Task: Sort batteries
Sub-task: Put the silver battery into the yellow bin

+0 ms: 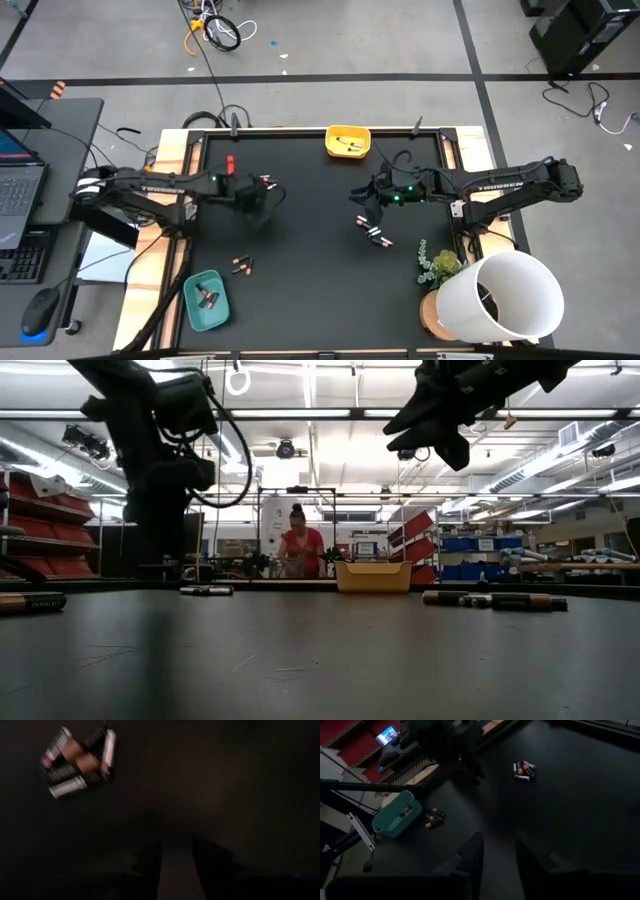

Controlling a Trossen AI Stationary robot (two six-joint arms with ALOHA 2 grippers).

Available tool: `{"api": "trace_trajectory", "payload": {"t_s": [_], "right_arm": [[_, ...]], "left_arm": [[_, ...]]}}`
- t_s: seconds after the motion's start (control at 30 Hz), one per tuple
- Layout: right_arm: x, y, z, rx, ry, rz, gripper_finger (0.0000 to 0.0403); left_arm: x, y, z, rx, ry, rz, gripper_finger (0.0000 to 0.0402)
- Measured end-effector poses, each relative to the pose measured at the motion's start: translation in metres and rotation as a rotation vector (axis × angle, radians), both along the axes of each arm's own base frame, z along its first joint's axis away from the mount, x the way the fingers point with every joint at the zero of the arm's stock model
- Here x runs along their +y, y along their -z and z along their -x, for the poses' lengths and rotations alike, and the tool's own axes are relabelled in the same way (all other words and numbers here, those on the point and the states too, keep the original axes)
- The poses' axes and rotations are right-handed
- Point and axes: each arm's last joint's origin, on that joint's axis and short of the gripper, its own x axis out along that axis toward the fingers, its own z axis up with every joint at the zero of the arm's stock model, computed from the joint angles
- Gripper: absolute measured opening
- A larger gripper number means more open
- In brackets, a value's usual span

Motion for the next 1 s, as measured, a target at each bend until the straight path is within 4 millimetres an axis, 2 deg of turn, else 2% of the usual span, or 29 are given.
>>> {"api": "trace_trajectory", "payload": {"t_s": [0.13,0.3,0.53,0.73,1.0], "right_arm": [[-0.001,0.0,0.0,-0.002,0.012,-0.014,0.0101],[-0.014,0.0,0.001,-0.009,0.086,-0.015,0.0101],[-0.032,-0.008,0.001,-0.095,0.199,-0.011,0.0101],[-0.04,-0.007,0.003,-0.088,0.237,-0.024,0.0101],[-0.041,-0.007,0.003,-0.087,0.231,-0.024,0.0101]], "left_arm": [[0.017,-0.007,-0.002,-0.03,0.054,-0.051,0.0135],[0.037,-0.014,-0.003,-0.043,0.188,-0.096,0.0167],[0.061,0.005,-0.003,0.025,0.34,-0.067,0.0179],[0.07,0.011,-0.009,0.011,0.336,-0.093,0.0177],[0.074,0.024,-0.016,0.022,0.329,-0.073,0.0177]]}}
